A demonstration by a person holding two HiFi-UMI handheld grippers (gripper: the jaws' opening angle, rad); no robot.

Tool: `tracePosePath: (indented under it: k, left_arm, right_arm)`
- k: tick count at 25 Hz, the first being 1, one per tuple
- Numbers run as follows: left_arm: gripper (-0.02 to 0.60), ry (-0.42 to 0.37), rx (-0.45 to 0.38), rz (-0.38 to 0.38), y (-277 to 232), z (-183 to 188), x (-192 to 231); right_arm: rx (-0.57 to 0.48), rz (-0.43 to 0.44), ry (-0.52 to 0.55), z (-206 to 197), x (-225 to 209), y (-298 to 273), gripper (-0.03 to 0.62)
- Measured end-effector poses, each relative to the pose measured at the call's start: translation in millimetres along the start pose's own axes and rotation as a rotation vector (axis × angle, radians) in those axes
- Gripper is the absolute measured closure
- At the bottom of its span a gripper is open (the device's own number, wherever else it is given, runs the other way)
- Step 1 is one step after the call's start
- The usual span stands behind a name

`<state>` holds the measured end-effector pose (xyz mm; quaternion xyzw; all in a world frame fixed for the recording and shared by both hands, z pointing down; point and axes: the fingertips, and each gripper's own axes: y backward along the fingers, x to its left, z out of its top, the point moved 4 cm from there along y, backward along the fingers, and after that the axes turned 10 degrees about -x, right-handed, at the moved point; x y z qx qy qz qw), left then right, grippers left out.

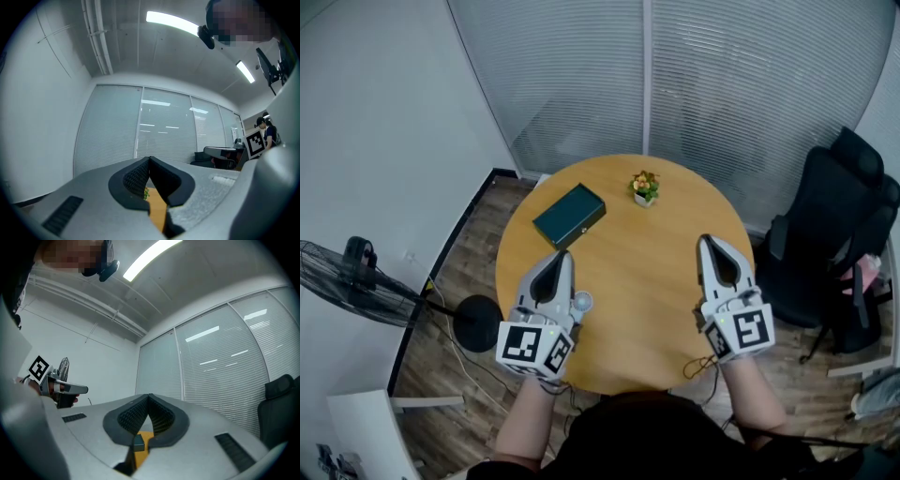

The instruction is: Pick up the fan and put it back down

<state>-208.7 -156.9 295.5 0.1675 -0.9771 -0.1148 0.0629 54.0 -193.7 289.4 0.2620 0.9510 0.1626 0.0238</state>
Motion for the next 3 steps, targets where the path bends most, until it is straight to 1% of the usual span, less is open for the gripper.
tracePosePath:
  k: [3]
  left_arm:
    - [0.575, -0.001, -0.001, -0.001, -1.2, 0.2, -0.1]
  right_arm:
    - [0.001, 0.005, 0.010, -0.3, 0.7, -0.8, 0.591]
